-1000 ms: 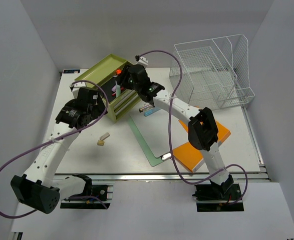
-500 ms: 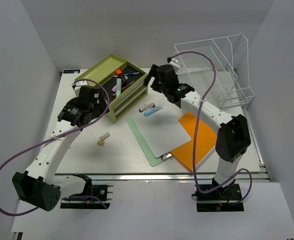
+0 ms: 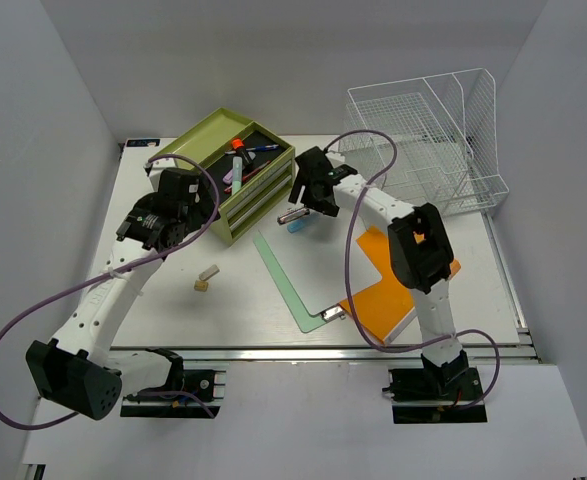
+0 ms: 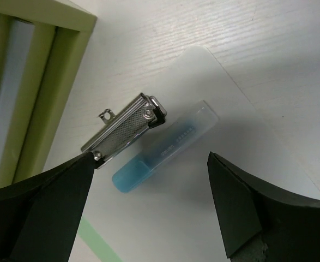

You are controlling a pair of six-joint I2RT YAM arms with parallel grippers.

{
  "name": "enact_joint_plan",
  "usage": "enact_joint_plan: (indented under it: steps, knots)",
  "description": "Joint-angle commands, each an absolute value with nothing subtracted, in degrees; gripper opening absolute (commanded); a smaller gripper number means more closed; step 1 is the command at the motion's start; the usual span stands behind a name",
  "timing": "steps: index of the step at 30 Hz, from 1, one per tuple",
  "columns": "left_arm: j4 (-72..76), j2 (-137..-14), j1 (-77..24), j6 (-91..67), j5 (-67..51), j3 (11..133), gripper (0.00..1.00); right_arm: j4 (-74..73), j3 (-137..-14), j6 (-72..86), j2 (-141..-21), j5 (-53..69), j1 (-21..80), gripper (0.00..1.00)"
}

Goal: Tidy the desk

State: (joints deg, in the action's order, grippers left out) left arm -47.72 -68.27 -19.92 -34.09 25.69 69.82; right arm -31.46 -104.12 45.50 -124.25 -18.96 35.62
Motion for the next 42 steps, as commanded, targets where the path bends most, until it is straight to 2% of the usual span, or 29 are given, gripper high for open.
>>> enact_joint_plan:
  steps: [1, 9, 10, 15, 18, 21, 22, 24, 25, 26, 27, 30, 37, 42]
  knots:
    - [-46.3, -67.8, -19.5, -34.2, 26.4, 70.8, 0.98, -37.9, -108.7, 47.7, -125.6, -20.0, 35.8, 0.89]
    - [-44.9, -67.6, -19.5, -33.3, 26.5, 70.4, 0.98, -39.5, -111.3, 49.1, -131.7, -18.9, 35.8, 0.88]
    - [-44.6, -67.5, -19.5, -33.1, 26.3, 70.4, 0.98, -39.8, -111.7, 48.4, -132.2, -19.2, 35.8, 0.83]
    - [-43.3, -67.9, -19.5, -32.7, 25.0, 70.6, 0.98, -40.4, -111.1, 48.3, -133.2, -22.2, 35.7, 0.75]
    - [-43.8, -68.2, -19.5, -32.5, 25.2, 71.0, 0.98, -40.0, -109.3, 48.3, -132.7, -23.0, 35.8, 0.67]
    - [-44.5, -68.4, -19.5, -32.3, 25.8, 71.5, 0.98, -39.7, -107.5, 48.5, -131.8, -23.6, 35.7, 0.53]
    - [-44.6, -68.2, -19.5, -32.3, 25.9, 71.5, 0.98, -39.4, -106.3, 48.7, -131.4, -23.4, 35.7, 0.40]
    - [-44.7, -67.9, -19.5, -32.2, 26.2, 71.6, 0.98, -38.8, -104.6, 48.7, -129.7, -23.2, 35.7, 0.29]
    - [-44.9, -67.6, -19.5, -32.1, 26.4, 71.6, 0.98, -37.5, -102.9, 48.7, -129.0, -22.9, 35.7, 0.19]
    - [-44.9, -67.5, -19.5, -32.2, 26.5, 71.6, 0.98, -36.8, -102.1, 48.4, -127.4, -22.6, 35.8, 0.16]
    - [-45.0, -67.4, -19.5, -31.9, 26.5, 71.7, 0.98, -36.2, -101.4, 47.8, -126.5, -22.2, 35.8, 0.09]
    - [-44.6, -67.8, -19.5, -31.3, 24.6, 72.3, 0.98, -31.9, -97.5, 46.2, -121.2, -20.7, 35.8, 0.01]
    - [-46.0, -69.8, -18.2, -32.5, 24.1, 74.5, 0.98, -17.8, -90.0, 41.6, -104.1, -14.7, 36.8, 0.00]
    - [-47.5, -74.9, -11.8, -34.6, 20.4, 76.8, 0.98, -10.9, -93.6, 42.1, -103.6, -10.5, 37.8, 0.00]
